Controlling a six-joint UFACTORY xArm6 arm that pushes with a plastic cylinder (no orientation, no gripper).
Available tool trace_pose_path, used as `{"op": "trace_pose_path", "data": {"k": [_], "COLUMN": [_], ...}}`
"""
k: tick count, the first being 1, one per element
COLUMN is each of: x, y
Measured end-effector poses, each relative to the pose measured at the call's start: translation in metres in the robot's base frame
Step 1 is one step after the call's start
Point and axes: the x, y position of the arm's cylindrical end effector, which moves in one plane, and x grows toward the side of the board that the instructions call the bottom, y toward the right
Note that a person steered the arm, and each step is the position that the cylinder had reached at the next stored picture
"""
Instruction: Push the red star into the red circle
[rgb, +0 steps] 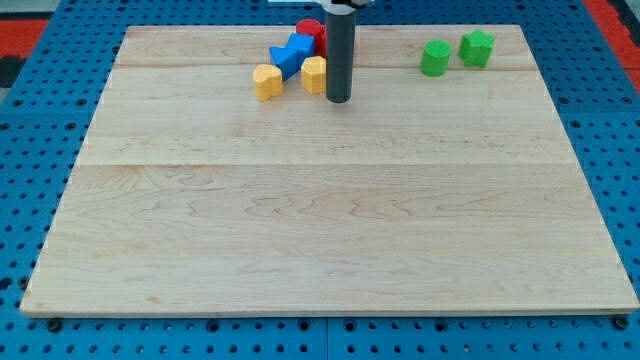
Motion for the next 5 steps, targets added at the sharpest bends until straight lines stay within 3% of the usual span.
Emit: {"op": "trace_pose_path", "data": {"k": [2,4,5], "x": [-0.097,-0.110,-0.121], "y": [0.024,-0.005,0.021]}}
